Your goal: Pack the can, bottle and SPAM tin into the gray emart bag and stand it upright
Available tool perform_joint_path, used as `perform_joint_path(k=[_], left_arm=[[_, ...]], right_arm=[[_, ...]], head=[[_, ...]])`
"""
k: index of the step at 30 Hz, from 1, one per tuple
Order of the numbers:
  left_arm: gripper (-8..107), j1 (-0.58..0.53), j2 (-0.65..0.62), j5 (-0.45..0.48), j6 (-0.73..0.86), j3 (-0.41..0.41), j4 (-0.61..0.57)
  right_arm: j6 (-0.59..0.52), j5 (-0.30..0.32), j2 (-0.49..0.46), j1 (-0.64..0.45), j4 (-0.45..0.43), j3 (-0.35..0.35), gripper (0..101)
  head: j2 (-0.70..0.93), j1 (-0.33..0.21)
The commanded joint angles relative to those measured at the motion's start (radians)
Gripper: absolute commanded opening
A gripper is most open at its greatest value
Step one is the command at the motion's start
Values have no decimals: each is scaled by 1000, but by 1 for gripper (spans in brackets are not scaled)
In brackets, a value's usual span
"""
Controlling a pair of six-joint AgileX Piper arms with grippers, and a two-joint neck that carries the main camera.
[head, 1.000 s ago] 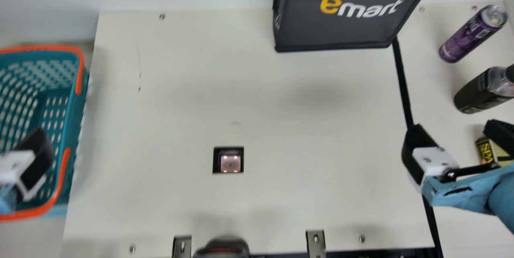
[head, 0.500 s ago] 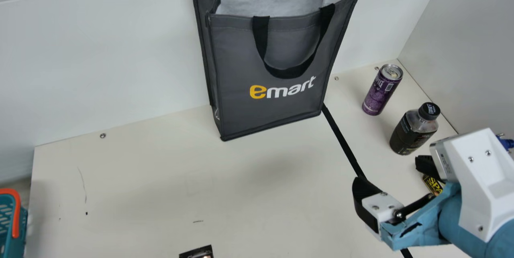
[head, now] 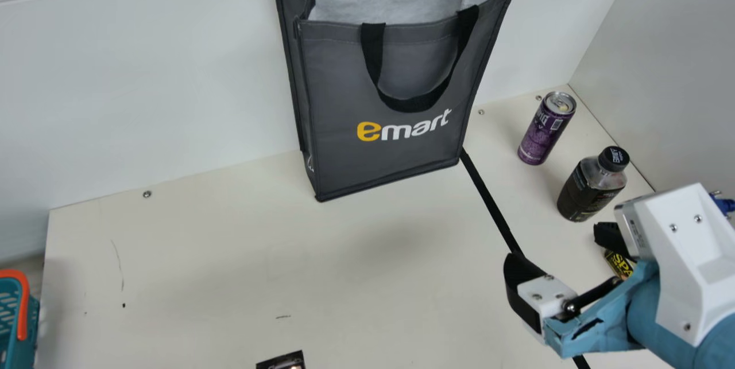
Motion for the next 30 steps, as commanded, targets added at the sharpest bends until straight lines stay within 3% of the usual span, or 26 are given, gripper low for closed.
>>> perform_joint_path(k=[1,15,30], left_arm=[[90,0,0,0,0,0,0],[90,0,0,0,0,0,0],[90,0,0,0,0,0,0]], right_arm=[[0,-4,6,1,0,-3,95],[-16,-49,88,12,-6,-62,95],[-70,-66,197,42,-43,-187,95]], head=[[-2,-24],[-2,-24],[-2,-24]])
